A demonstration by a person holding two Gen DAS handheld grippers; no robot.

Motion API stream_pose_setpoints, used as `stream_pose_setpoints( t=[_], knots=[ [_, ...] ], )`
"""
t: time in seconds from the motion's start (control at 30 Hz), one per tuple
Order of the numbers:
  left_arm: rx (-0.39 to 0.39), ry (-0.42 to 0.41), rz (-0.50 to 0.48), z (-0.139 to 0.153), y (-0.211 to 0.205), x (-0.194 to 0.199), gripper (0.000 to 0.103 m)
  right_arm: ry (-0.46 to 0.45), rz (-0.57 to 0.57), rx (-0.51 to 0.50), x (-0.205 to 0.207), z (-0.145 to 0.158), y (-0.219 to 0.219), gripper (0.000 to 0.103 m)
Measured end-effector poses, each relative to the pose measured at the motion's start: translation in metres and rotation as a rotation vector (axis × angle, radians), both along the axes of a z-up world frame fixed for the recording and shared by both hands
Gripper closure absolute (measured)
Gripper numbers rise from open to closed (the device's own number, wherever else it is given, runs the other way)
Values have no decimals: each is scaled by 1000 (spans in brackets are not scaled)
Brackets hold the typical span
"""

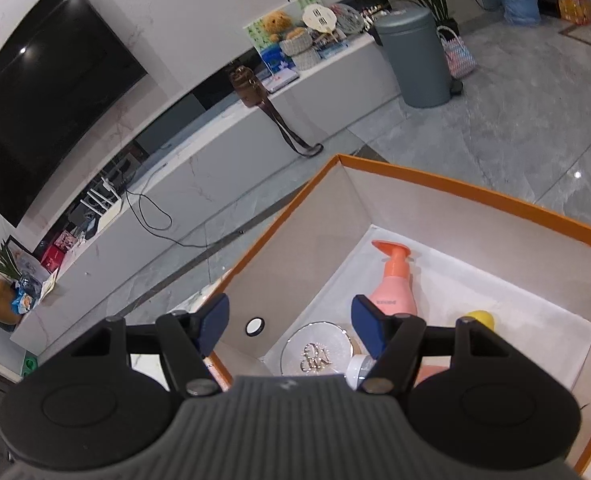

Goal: Organize rigid objects
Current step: 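Grasp clear square picture box with left tool while right tool reaches tape measure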

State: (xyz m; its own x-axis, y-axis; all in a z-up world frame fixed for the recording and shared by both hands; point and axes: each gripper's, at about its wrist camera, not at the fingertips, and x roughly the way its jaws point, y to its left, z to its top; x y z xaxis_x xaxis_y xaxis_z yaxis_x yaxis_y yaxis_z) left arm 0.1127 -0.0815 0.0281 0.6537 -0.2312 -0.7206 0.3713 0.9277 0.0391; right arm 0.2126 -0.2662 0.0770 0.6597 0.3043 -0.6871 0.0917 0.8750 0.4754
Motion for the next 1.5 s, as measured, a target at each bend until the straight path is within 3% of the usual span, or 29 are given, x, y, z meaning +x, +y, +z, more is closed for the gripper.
stream_pose_setpoints(
  t=[0.13, 0.37, 0.67, 0.93, 1.07, 1.13, 1.33, 1.5],
  knots=[
    [-25, 0, 33, -14, 11, -9, 4, -31, 11, -15, -14, 5, 7, 35],
    [-126, 38, 174, -30, 35, -17, 4, -89, 89, -110, -43, 13, 35, 35],
    [-159, 28, 69, -46, 5, -42, 4, -112, 111, -150, -47, 15, 43, 35],
    [-76, -8, -139, -77, -46, -47, 4, -119, 122, -154, -55, 18, 32, 35],
    [-74, 20, -138, -89, -54, -41, 4, -117, 138, -154, -59, 17, 28, 35],
    [-89, 29, -139, -92, -55, -37, 26, -118, 154, -159, -61, 17, 26, 35],
    [-83, 41, -132, -89, -54, -38, 28, -116, 221, -185, -65, 13, 30, 35],
    [-30, 61, -133, -85, -44, -48, 28, -114, 282, -191, -66, 11, 39, 35]
  ],
)
